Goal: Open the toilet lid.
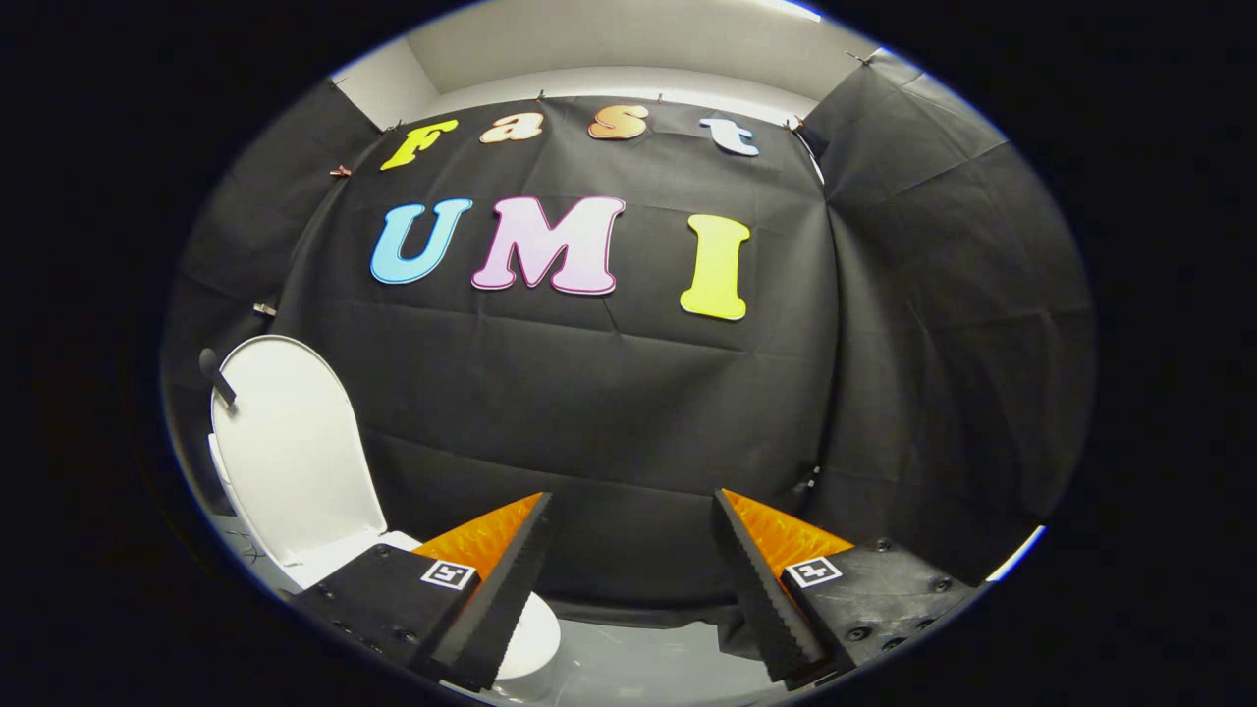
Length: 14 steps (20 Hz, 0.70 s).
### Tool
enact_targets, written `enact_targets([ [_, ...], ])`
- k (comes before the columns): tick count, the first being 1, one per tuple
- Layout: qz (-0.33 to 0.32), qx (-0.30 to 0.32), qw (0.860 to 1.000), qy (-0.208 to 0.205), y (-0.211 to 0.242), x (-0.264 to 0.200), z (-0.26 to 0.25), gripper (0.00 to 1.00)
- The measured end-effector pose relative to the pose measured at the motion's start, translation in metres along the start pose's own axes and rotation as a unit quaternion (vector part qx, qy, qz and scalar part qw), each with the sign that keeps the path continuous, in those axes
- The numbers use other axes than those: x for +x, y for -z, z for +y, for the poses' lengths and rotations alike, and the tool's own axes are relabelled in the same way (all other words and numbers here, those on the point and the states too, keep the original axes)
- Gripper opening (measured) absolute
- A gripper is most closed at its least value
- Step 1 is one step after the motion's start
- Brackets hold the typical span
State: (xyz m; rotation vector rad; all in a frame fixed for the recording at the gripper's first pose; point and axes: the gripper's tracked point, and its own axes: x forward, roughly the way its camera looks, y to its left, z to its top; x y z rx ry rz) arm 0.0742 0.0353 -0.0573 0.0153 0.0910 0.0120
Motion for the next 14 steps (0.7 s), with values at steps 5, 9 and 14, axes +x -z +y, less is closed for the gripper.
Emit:
enact_targets([
  [5, 0.006, 0.000, 1.000, 0.001, 0.0032, 0.0012, -0.0024, 0.98],
  [9, 0.009, 0.004, 1.000, 0.002, 0.0055, 0.0017, -0.0031, 0.99],
  [14, 0.015, 0.004, 1.000, 0.002, 0.0072, 0.0017, -0.0038, 0.99],
])
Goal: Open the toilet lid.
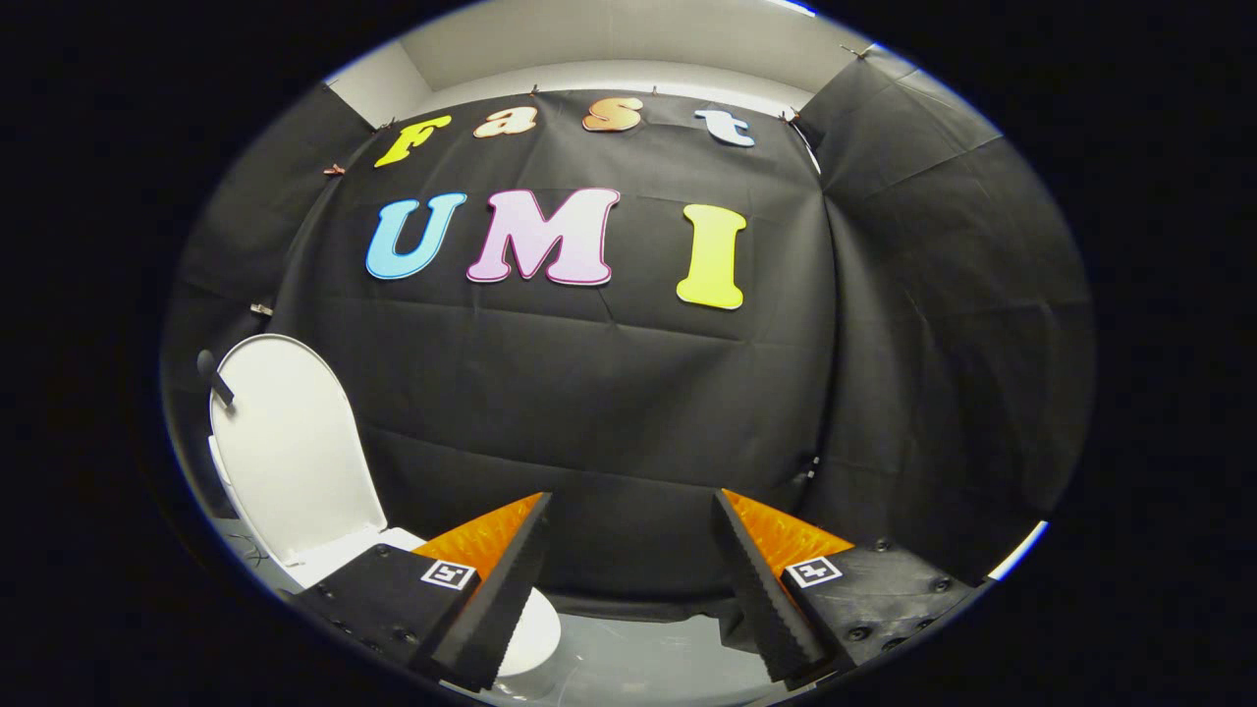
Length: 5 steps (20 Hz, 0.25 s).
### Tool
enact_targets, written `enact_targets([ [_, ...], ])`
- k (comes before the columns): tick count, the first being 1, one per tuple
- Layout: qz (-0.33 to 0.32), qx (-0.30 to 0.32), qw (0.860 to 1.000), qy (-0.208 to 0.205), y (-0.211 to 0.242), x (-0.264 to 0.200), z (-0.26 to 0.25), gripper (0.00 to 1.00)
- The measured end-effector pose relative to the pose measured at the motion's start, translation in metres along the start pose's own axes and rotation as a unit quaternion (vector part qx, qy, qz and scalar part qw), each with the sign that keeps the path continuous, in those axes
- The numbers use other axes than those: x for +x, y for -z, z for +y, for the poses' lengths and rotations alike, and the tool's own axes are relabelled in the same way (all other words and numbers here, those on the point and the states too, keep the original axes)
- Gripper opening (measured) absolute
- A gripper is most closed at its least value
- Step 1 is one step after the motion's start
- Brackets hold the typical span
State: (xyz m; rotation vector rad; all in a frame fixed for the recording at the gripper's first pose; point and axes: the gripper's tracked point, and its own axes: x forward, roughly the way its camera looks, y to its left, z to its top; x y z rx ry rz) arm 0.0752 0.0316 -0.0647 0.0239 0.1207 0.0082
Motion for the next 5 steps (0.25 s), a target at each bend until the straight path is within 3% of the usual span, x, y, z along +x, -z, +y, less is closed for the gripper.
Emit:
enact_targets([
  [5, 0.024, -0.002, 1.000, -0.010, 0.013, 0.001, 0.006, 0.99],
])
